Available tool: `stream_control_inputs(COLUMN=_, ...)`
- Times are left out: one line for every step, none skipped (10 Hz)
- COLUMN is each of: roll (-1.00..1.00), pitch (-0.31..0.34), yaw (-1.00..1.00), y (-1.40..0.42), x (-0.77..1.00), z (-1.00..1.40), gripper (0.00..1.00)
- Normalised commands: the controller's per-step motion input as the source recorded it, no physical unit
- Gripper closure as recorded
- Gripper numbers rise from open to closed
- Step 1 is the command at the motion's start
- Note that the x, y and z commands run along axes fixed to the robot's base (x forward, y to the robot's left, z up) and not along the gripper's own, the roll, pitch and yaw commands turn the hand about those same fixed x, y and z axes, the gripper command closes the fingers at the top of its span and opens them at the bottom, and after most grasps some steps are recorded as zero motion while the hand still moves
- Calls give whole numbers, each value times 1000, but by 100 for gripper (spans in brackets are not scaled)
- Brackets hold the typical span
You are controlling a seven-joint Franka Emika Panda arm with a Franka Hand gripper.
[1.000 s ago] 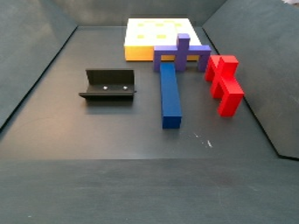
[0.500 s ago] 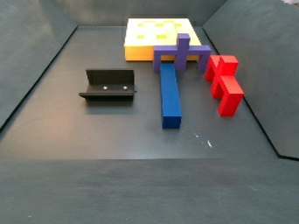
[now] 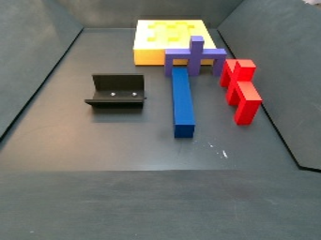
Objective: Pick up the green object. Move up. Move to above the board. Insert the green object.
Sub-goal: Move to above the board, then insert the green object.
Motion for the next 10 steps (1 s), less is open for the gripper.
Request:
stream_control_inputs(roll=71, pitch=171, yaw=1000, y=-58, x=53, z=28, gripper=100)
stream_control_inputs(roll=89, pitch=192, yaw=1000, y=-24, x=55, z=24, gripper=100)
stream_control_inputs(roll=115, pitch=241, yaw=996, y=-30, x=61, z=29, gripper=100)
stream_control_inputs(roll=110, pitch=221, yaw=726, y=-32, x=73, z=31, gripper=100)
stream_control_inputs(roll=105, pitch=195, yaw=469, y=-33, x=82, z=23, gripper=100)
stream_control_inputs(roll=102, pitch=169, yaw=286, y=-32, x=84, z=25, gripper=100)
stream_control_inputs(roll=-63, pitch=-37, yaw=0, y=-71, x=-237, z=-346, gripper=100)
stream_control_inputs(roll=-187, pitch=-63, yaw=0, y=0, x=-160, z=-749, gripper=100)
stream_control_inputs(roll=-221, pitch=-87, yaw=0, y=-6, x=-177, z=-669, gripper=100)
stream_control_inputs(roll=-246, pitch=-99, yaw=0, y=-17, x=-274, z=-611, gripper=100)
